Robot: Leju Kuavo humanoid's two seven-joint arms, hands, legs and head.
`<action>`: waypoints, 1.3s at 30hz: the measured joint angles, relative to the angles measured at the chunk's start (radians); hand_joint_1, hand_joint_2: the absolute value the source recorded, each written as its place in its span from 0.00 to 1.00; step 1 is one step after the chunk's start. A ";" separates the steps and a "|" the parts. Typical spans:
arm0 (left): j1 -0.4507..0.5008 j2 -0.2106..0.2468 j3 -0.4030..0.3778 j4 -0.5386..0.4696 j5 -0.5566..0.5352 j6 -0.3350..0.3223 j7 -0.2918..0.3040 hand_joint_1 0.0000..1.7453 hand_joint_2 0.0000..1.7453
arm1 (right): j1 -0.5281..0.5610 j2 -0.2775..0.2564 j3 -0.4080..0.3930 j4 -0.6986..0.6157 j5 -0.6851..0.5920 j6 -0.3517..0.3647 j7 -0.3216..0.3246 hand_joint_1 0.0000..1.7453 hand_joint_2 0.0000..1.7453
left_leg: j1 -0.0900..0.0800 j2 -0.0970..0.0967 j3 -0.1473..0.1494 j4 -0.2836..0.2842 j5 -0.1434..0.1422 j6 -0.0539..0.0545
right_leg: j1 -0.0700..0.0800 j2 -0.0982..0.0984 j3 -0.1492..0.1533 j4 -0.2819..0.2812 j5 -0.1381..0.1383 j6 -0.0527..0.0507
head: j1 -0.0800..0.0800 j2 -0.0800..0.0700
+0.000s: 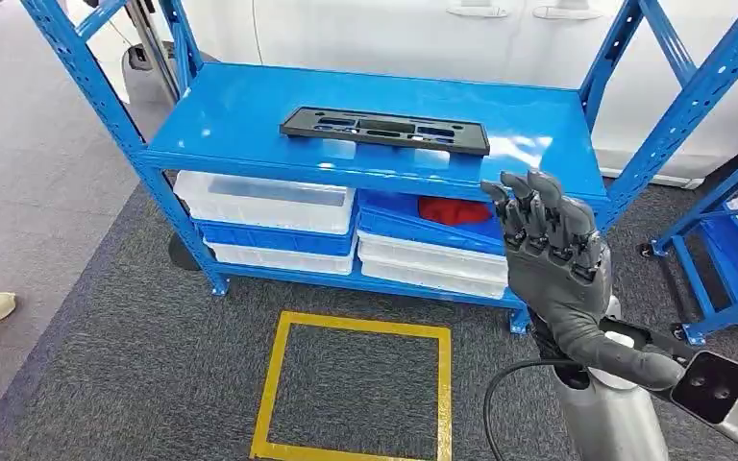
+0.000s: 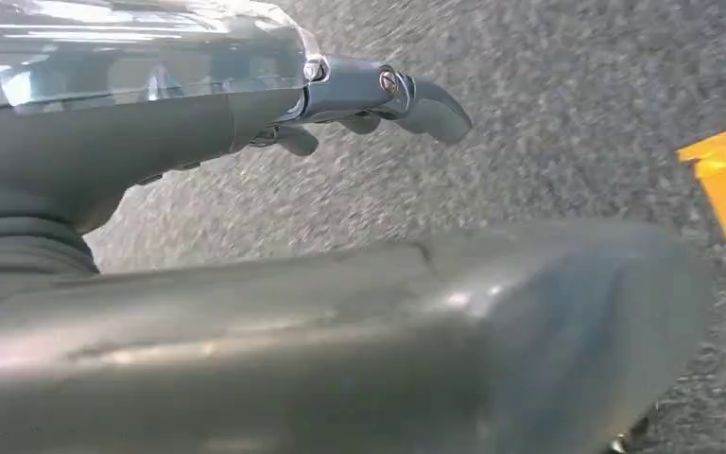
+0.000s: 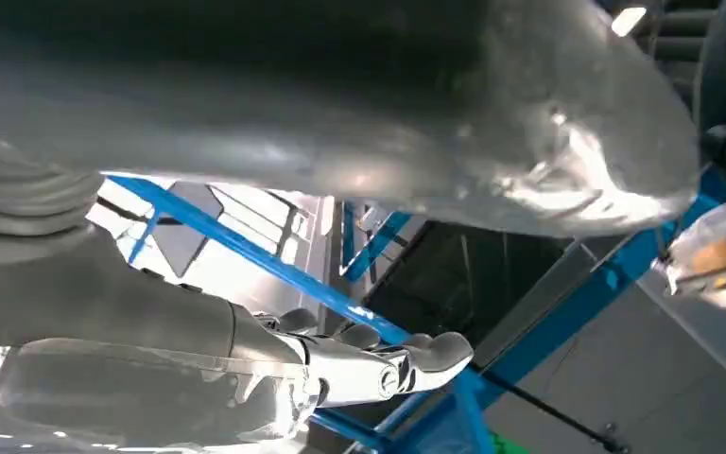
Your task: Take the parts from the cabinet and place them on the table.
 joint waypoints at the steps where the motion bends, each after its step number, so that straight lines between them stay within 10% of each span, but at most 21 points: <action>1: 0.000 0.000 0.000 0.000 0.000 0.000 0.000 0.00 0.00 | 0.000 0.000 0.000 0.000 0.000 0.000 0.000 0.00 0.00 | 0.000 0.000 0.000 0.000 0.000 0.000 | 0.000 0.000 0.000 0.000 0.000 0.000 | 0.000 0.000; 4: 0.000 0.000 0.000 0.000 0.000 0.000 -0.001 0.00 0.00 | 0.000 0.000 0.001 -0.001 0.000 0.000 0.000 0.00 0.00 | 0.001 -0.001 0.003 -0.010 -0.006 0.000 | 0.000 0.001 -0.001 0.001 -0.001 0.001 | 0.000 0.000; 6: -0.005 -0.001 0.001 0.002 0.000 0.000 -0.010 0.00 0.00 | 0.000 -0.003 0.005 -0.012 0.000 0.001 0.000 0.00 0.00 | -0.010 -0.005 0.002 -0.025 -0.009 0.037 | 0.001 0.013 -0.012 0.002 0.004 0.032 | 0.000 0.000; 8: -0.001 -0.001 0.003 0.003 0.000 0.002 -0.016 0.00 0.00 | -0.001 -0.013 0.007 -0.012 -0.001 -0.001 0.000 0.00 0.00 | -0.017 0.012 -0.002 -0.031 -0.003 0.060 | 0.002 -0.025 -0.148 0.291 -0.142 0.037 | 0.000 0.000; 9: 0.000 -0.001 0.003 0.003 0.000 0.002 -0.016 0.00 0.00 | 0.003 -0.015 0.007 -0.012 -0.003 0.000 0.000 0.00 0.00 | -0.021 0.018 -0.002 -0.030 -0.003 0.061 | 0.003 -0.025 -0.169 0.331 -0.147 0.035 | 0.000 0.000; 11: 0.001 -0.001 0.003 0.004 0.000 0.002 -0.016 0.00 0.00 | 0.009 -0.017 0.007 -0.012 -0.004 0.003 0.000 0.00 0.00 | -0.028 0.032 0.002 -0.030 -0.006 0.064 | 0.009 -0.027 -0.140 0.267 -0.092 0.024 | 0.000 0.000; 13: 0.000 -0.002 0.003 0.004 0.000 0.001 -0.016 0.00 0.00 | 0.010 -0.017 0.007 -0.013 -0.003 0.005 0.000 0.00 0.00 | -0.034 0.046 0.011 -0.030 -0.010 0.065 | 0.022 -0.056 -0.046 0.084 -0.006 0.001 | 0.000 0.000; 18: -0.003 -0.006 0.007 0.004 0.000 0.002 -0.016 0.00 0.00 | 0.014 -0.021 0.010 0.013 0.037 -0.021 0.006 0.00 0.00 | -0.039 0.069 0.013 -0.033 -0.014 0.046 | 0.038 -0.059 -0.015 0.006 0.000 -0.018 | 0.000 0.000; 20: -0.002 -0.006 0.008 0.004 0.000 0.002 -0.017 0.00 0.00 | 0.014 -0.024 0.016 0.032 0.043 -0.027 0.006 0.00 0.00 | -0.039 0.042 0.003 -0.002 -0.040 0.034 | 0.022 -0.058 -0.005 -0.013 0.010 -0.025 | 0.000 0.000; 24: 0.005 -0.006 0.013 0.007 0.000 0.001 -0.016 0.00 0.00 | 0.012 -0.024 0.035 0.105 0.010 -0.040 0.075 0.00 0.00 | -0.023 0.020 -0.128 0.274 -0.164 0.013 | 0.019 -0.053 -0.010 -0.011 0.011 -0.029 | 0.000 0.000; 26: 0.012 -0.006 0.018 0.008 0.000 0.000 -0.016 0.00 0.00 | 0.008 -0.024 0.046 0.170 -0.020 -0.052 0.130 0.00 0.00 | -0.014 0.020 -0.113 0.234 -0.115 0.007 | 0.017 -0.045 -0.009 -0.008 0.010 -0.026 | 0.000 0.000; 29: 0.014 -0.006 0.026 0.008 0.000 0.003 -0.022 0.00 0.00 | -0.001 -0.017 0.068 0.241 -0.013 -0.143 0.131 0.00 0.00 | -0.005 0.018 -0.002 -0.012 -0.008 0.004 | 0.013 -0.041 -0.009 0.005 0.000 -0.011 | 0.000 0.000; 35: 0.019 -0.010 0.032 0.010 0.000 0.009 -0.027 0.00 0.00 | 0.007 -0.016 0.145 0.258 -0.009 -0.269 0.144 0.00 0.00 | -0.010 0.014 0.006 -0.035 -0.004 0.044 | 0.011 -0.037 -0.018 0.022 -0.015 0.025 | 0.000 0.000; 39: 0.020 -0.010 0.032 0.010 0.000 0.008 -0.027 0.00 0.00 | 0.011 -0.035 0.192 0.258 0.020 -0.267 0.149 0.00 0.00 | -0.014 0.015 0.001 -0.034 -0.004 0.053 | 0.009 -0.037 -0.159 0.310 -0.149 0.036 | 0.000 0.000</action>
